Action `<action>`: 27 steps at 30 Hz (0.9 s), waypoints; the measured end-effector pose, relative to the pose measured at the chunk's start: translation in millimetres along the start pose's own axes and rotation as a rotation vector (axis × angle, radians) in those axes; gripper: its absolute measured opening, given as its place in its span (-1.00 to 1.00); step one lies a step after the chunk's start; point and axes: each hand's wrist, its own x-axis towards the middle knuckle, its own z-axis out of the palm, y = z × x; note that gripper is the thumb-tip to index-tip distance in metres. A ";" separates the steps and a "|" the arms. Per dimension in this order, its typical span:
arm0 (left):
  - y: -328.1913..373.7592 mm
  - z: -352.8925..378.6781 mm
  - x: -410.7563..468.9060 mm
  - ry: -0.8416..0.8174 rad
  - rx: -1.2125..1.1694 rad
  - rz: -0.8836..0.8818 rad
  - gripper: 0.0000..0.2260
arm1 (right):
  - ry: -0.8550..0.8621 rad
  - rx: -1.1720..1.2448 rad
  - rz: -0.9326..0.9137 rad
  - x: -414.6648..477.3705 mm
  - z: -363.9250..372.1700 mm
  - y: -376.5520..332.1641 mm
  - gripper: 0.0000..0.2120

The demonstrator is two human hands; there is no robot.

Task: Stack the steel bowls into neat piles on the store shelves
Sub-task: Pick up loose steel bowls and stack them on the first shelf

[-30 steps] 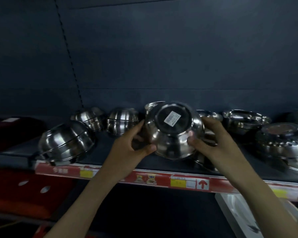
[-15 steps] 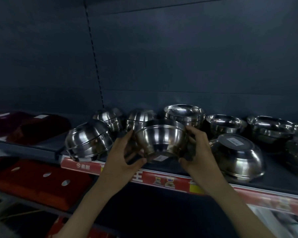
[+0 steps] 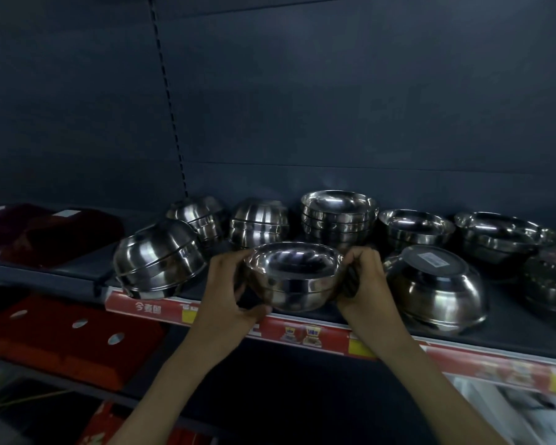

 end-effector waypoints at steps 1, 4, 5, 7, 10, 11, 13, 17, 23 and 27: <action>-0.3 0.1 0.8 -0.014 0.018 0.008 -0.18 | 0.003 -0.018 -0.005 0.0 -0.6 -0.4 -0.40; -1.7 1.4 1.8 -0.061 0.079 0.025 -0.14 | 0.026 -0.081 -0.038 -0.6 -2.8 3.2 -0.50; -3.0 1.7 1.9 -0.075 0.088 0.022 -0.13 | 0.029 -0.090 -0.040 -1.1 -3.8 3.9 -0.51; -6.5 1.9 1.7 -0.088 0.081 0.005 -0.11 | 0.024 -0.091 -0.037 -1.9 -5.3 4.0 -0.48; -6.7 -0.1 0.5 -0.098 0.048 -0.010 -0.10 | 0.016 -0.055 0.000 -4.2 -6.1 2.3 -0.39; -5.8 -1.3 0.2 -0.107 0.028 -0.029 -0.10 | 0.009 -0.027 0.025 -4.7 -6.2 2.5 -0.34; -3.3 -4.7 -0.8 -0.135 -0.059 -0.104 -0.09 | -0.014 0.070 0.067 -4.8 -7.3 3.5 -0.28; 1.4 -12.8 1.5 -0.210 -0.221 -0.197 -0.30 | -0.127 0.347 0.154 -5.8 -12.8 -3.1 -0.34; 6.2 -8.7 6.4 -0.191 -0.284 -0.180 -0.53 | -0.187 0.270 0.153 -12.3 -13.1 -14.4 -0.31; 12.4 -12.1 11.6 -0.184 -0.336 -0.135 -0.39 | -0.189 0.308 0.115 -12.3 -18.2 -27.5 -0.38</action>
